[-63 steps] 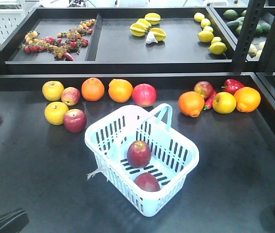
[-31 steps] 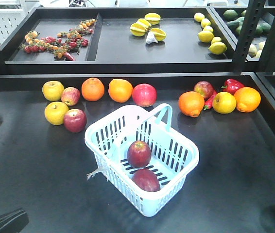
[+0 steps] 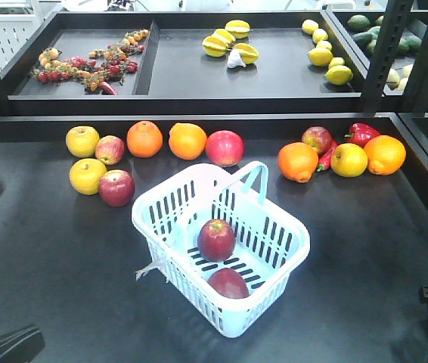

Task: Pick three apples into basket with both arms
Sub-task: 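Reach the right gripper to a third red apple and grasp it, then carry the third apple over the basket and open the right gripper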

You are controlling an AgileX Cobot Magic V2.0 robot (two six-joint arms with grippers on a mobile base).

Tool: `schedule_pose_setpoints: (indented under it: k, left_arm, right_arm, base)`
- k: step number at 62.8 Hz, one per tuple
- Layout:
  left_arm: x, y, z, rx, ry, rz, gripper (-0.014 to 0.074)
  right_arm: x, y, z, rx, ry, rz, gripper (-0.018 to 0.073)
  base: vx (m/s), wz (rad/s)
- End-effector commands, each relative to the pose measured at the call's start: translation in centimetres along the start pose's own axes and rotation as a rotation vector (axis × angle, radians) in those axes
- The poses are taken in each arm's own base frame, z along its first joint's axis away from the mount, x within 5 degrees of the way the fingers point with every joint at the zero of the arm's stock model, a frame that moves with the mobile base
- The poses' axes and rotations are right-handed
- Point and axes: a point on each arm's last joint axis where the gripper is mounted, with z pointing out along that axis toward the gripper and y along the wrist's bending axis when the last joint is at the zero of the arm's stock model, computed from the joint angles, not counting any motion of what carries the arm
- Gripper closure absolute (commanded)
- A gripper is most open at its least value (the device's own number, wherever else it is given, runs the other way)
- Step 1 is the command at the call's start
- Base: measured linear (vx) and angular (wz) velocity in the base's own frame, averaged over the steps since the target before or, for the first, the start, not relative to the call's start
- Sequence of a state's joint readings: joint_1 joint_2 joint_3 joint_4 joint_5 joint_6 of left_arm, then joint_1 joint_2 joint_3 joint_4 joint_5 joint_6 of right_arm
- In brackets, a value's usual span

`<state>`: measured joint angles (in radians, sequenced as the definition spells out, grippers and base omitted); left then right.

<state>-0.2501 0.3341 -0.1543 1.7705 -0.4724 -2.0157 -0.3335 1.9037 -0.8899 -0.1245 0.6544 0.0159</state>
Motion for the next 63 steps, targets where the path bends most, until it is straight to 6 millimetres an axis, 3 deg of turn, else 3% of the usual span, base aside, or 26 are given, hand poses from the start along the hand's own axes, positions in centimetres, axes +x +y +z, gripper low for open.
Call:
schedule_pose_setpoints:
  k: [1, 11, 25, 34, 41, 63]
  left_arm:
    - [-0.8, 0.0, 0.0, -0.014, -0.023, 0.005, 0.0604]
    - [-0.8, 0.0, 0.0, -0.014, -0.023, 0.005, 0.0604]
    - [-0.8, 0.0, 0.0, -0.014, -0.023, 0.005, 0.0604]
    - [-0.8, 0.0, 0.0, -0.014, -0.023, 0.005, 0.0604]
    - [-0.8, 0.0, 0.0, -0.014, -0.023, 0.005, 0.0604]
    - [-0.8, 0.0, 0.0, -0.014, -0.023, 0.005, 0.0604]
  right_arm:
    - [-0.7, -0.5, -1.4, 0.022, -0.069, -0.01, -0.0079]
    - [-0.7, -0.5, -1.4, 0.03, -0.065, -0.021, 0.0038]
    - [-0.7, -0.5, -1.9, 0.024, -0.073, -0.019, 0.0319]
    - [-0.6, -0.5, -3.9, 0.015, -0.141, -0.009, 0.048]
    - [-0.3, -0.3, -6.6, -0.016, -0.233, -0.008, 0.057]
    - [2.4, 0.6, -14.6, -0.138, -0.473, -0.02, 0.0568]
  base:
    - [0.0, 0.0]
    - [0.0, 0.0]
    - [0.0, 0.0]
    - [0.0, 0.0]
    - [0.0, 0.0]
    - [0.0, 0.0]
